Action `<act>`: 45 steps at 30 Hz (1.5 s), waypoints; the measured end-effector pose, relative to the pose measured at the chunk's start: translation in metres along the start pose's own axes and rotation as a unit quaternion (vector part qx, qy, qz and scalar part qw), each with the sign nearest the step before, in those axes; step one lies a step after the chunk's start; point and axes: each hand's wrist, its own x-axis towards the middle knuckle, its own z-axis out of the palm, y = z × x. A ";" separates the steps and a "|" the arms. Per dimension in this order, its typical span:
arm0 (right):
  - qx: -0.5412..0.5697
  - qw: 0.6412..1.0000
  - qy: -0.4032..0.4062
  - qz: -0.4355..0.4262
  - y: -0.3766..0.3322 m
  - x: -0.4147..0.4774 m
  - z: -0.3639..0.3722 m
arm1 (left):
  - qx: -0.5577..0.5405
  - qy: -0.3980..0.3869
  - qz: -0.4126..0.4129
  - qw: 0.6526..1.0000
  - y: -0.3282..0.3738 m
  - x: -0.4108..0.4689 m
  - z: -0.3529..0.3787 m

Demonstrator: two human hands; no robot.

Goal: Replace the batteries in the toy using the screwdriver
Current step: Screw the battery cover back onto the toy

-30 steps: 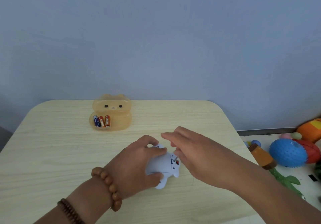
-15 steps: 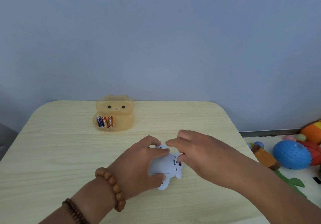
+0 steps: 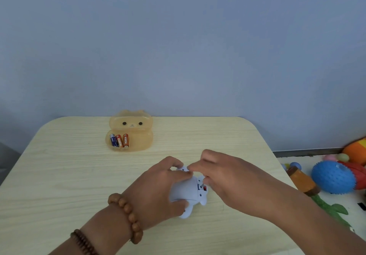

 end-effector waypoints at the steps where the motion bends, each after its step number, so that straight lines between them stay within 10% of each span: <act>1: -0.001 1.000 0.003 0.004 0.000 -0.001 -0.002 | 0.002 0.000 0.000 1.000 -0.001 0.000 0.000; 35: 0.098 0.994 0.053 -0.020 0.014 -0.001 0.007 | -0.002 -0.007 -0.004 1.000 -0.002 0.002 -0.001; 41: 0.273 0.881 0.344 0.177 0.027 -0.013 0.029 | -0.007 -0.006 -0.021 1.000 -0.006 0.000 -0.004; 45: 0.260 0.839 0.379 0.293 0.035 -0.018 0.076 | -0.013 0.001 -0.024 1.000 -0.009 0.000 -0.004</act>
